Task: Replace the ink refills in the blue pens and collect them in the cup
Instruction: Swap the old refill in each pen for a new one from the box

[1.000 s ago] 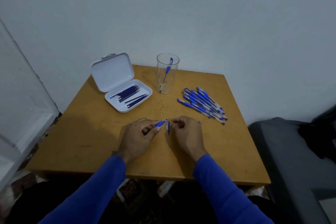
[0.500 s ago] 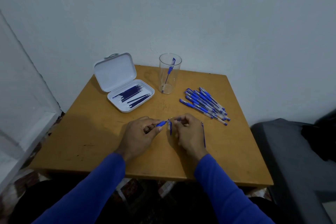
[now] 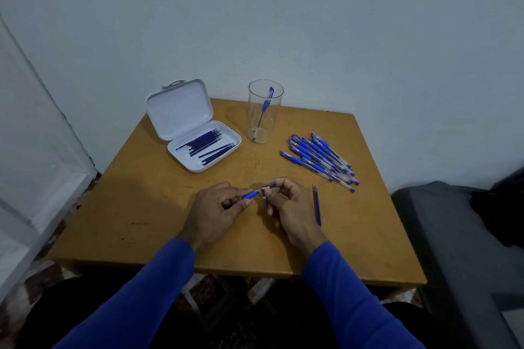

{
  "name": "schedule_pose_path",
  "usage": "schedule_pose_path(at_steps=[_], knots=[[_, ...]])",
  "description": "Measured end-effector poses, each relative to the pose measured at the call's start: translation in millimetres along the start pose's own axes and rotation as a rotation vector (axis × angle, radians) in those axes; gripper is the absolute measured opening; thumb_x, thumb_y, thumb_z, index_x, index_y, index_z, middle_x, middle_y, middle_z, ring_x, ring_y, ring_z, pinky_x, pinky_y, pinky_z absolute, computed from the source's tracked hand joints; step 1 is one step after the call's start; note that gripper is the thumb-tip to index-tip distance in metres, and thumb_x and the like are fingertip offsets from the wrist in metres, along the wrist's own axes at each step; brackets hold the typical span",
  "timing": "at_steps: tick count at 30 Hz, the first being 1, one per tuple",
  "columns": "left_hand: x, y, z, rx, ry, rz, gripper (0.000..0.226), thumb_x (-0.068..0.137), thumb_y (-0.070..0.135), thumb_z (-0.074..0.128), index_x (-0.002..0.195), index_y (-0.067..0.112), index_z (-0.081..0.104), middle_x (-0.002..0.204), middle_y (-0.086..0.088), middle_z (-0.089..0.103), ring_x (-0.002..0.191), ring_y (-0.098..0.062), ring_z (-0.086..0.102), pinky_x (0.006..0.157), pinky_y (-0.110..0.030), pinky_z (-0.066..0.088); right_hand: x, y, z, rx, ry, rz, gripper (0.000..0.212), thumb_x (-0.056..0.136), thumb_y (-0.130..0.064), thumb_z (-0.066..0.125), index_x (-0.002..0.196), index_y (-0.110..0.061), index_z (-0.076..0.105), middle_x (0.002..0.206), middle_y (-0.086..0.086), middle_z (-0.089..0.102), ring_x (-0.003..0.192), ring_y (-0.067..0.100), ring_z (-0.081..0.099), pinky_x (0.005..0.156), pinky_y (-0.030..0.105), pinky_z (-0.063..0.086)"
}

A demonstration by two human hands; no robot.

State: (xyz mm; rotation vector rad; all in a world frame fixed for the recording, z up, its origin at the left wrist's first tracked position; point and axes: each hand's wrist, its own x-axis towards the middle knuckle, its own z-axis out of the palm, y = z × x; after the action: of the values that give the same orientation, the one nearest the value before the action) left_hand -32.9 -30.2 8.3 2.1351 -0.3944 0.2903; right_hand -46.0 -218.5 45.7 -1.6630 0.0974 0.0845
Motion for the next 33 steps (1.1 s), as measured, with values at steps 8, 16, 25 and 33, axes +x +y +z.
schedule_pose_path(at_steps=[8, 16, 25, 33], knots=[[0, -1, 0, 0.016, -0.023, 0.004, 0.030, 0.090, 0.026, 0.075, 0.120, 0.026, 0.074, 0.080, 0.019, 0.060, 0.075, -0.008, 0.060, 0.065, -0.019, 0.045, 0, 3, -1, -0.090, -0.021, -0.014, 0.023, 0.100, -0.030, 0.063, 0.102, -0.008, 0.068, 0.071, 0.000, 0.062, 0.052, 0.008, 0.050, 0.042, 0.021, 0.040], [0, 0, 0, 0.010, -0.037, -0.009, 0.030, 0.091, 0.026, 0.074, 0.120, 0.029, 0.074, 0.081, 0.019, 0.061, 0.076, -0.008, 0.061, 0.067, -0.016, 0.043, 0, 7, -3, -0.048, -0.058, -0.052, 0.016, 0.102, -0.017, 0.060, 0.115, -0.022, 0.068, 0.084, 0.001, 0.062, 0.057, 0.010, 0.053, 0.043, 0.023, 0.041], [0, -4, 1, -0.002, -0.034, 0.038, 0.028, 0.090, 0.025, 0.075, 0.118, 0.026, 0.075, 0.079, 0.018, 0.061, 0.073, -0.011, 0.061, 0.064, -0.016, 0.044, 2, 9, -4, -0.119, -0.052, -0.054, 0.026, 0.101, -0.030, 0.061, 0.099, -0.006, 0.068, 0.061, -0.008, 0.059, 0.050, 0.004, 0.049, 0.048, 0.018, 0.041], [1, -3, 0, 0.038, -0.039, 0.032, 0.029, 0.090, 0.025, 0.074, 0.120, 0.026, 0.074, 0.078, 0.017, 0.059, 0.073, -0.008, 0.059, 0.062, -0.014, 0.042, 3, 12, -2, -0.096, -0.026, -0.090, 0.014, 0.100, -0.025, 0.063, 0.109, -0.016, 0.068, 0.082, 0.014, 0.064, 0.055, 0.009, 0.053, 0.052, 0.018, 0.044]])
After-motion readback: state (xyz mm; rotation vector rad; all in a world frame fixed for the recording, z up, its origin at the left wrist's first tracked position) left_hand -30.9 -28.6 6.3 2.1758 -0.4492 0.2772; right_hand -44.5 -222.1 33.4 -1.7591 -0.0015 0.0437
